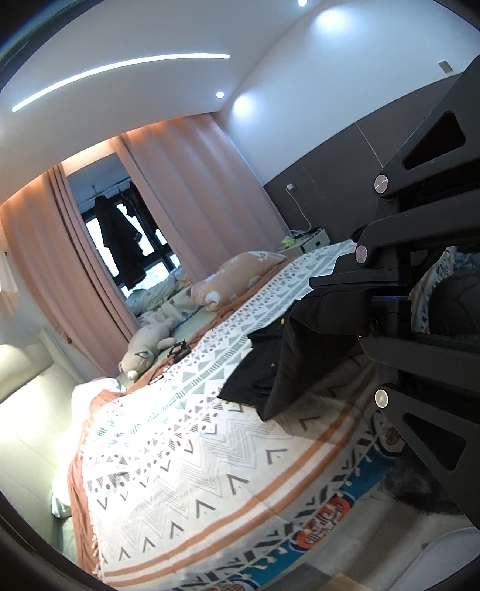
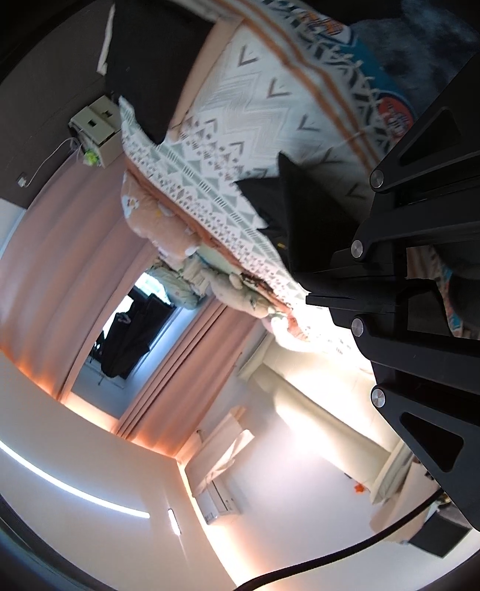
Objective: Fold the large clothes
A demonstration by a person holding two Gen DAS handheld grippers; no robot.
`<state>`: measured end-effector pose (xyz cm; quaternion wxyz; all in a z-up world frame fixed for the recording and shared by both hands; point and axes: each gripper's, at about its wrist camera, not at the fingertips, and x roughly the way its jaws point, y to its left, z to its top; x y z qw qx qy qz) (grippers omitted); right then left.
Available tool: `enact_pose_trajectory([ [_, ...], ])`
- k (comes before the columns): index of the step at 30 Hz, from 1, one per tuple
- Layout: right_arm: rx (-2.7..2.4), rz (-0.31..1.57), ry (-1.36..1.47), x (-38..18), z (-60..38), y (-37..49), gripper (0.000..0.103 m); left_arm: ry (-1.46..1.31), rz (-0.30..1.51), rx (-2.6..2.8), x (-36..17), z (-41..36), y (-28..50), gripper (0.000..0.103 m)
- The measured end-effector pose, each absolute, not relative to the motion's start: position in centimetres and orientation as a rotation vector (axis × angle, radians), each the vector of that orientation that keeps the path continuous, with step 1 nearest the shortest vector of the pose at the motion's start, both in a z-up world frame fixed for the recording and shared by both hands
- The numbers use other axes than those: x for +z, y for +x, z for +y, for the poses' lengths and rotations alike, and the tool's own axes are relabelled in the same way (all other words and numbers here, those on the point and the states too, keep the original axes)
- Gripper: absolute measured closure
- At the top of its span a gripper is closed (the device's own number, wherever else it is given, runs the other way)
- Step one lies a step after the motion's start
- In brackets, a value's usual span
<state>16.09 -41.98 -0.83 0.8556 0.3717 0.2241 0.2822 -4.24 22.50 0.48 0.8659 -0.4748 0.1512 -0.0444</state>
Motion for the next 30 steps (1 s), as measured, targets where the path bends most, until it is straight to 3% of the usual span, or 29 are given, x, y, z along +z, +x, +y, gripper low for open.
enact_pose_trajectory([
  [15,0.567,0.451,0.745,4.7,-36.9,32.3,0.098,-0.961,0.316,-0.073,5.8,27.9,11.0,0.102],
  [30,0.484,0.557,0.778,1.2,-34.8,45.2,0.098,-0.953,0.426,-0.018,4.0,30.7,25.1,0.102],
])
